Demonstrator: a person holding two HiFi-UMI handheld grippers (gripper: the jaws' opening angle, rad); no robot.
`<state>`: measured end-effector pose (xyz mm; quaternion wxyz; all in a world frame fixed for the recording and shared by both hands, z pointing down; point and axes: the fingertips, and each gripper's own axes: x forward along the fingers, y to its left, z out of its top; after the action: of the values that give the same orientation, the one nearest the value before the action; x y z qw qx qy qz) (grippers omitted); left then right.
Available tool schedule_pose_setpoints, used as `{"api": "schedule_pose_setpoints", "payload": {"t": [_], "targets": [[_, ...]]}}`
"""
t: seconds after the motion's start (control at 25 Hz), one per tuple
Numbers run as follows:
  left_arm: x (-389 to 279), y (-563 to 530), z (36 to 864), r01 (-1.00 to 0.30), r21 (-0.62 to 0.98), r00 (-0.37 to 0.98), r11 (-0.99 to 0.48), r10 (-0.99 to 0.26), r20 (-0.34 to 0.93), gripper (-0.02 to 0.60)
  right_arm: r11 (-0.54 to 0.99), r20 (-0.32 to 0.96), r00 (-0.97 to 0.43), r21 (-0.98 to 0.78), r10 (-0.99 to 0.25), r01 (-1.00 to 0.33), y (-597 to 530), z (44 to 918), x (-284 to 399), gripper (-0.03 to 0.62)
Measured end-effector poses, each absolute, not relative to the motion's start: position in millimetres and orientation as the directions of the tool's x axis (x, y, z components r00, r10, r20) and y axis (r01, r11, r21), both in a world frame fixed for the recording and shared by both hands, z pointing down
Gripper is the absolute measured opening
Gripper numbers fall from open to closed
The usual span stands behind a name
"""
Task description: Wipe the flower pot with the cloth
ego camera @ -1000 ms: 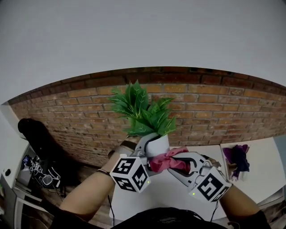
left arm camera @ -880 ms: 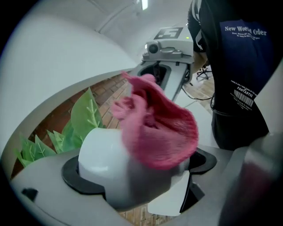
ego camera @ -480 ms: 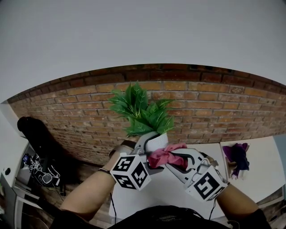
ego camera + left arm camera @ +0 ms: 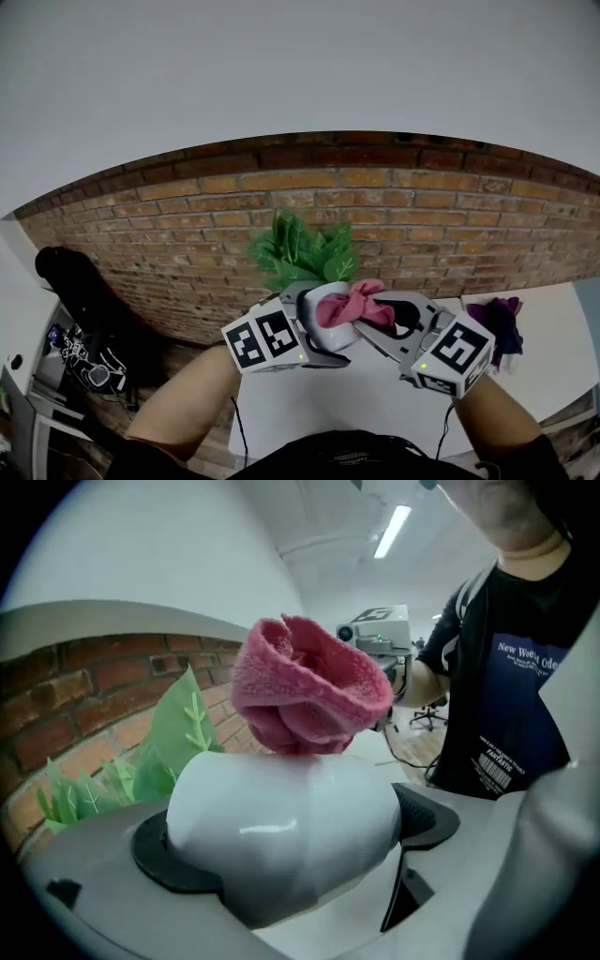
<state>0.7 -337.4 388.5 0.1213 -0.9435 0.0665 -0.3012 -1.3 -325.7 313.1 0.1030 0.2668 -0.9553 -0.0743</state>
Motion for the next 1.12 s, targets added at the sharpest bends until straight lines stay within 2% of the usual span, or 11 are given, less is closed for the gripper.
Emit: {"api": "schedule_pose_setpoints", "payload": {"t": [0.16, 0.28, 0.56, 0.72, 0.96, 1.12], "targets": [[8, -327, 399, -0.019, -0.093, 0.792, -0.995, -0.072, 0.606, 0.575, 0.864, 0.233, -0.836, 0.22, -0.497, -0.453, -328, 321, -19, 0.106], [8, -319, 409, 0.025, -0.036, 0.763, -0.999, -0.004, 0.647, 0.575, 0.888, 0.305, -0.834, 0.192, -0.459, -0.419, -330, 333, -26, 0.106], [-2, -324, 400, 0.036, -0.034, 0.787, -0.999, 0.007, 0.617, 0.574, 0.885, 0.36, -0.824, 0.007, -0.437, -0.466, -349, 362, 7, 0.106], [-4, -330, 387, 0.017, -0.02, 0.81, -1.0, 0.002, 0.586, 0.573, 0.882, 0.423, -0.802, -0.014, -0.421, -0.471, -348, 393, 19, 0.104], [-1, -340, 398, 0.002, -0.016, 0.77, -1.0, -0.008, 0.637, 0.574, 0.873, 0.315, -0.82, 0.066, -0.478, -0.483, -347, 350, 13, 0.104], [3, -345, 408, 0.004, -0.054, 0.741, -0.999, -0.034, 0.67, 0.574, 0.884, 0.325, -0.822, 0.168, -0.468, -0.436, -340, 343, -10, 0.104]]}}
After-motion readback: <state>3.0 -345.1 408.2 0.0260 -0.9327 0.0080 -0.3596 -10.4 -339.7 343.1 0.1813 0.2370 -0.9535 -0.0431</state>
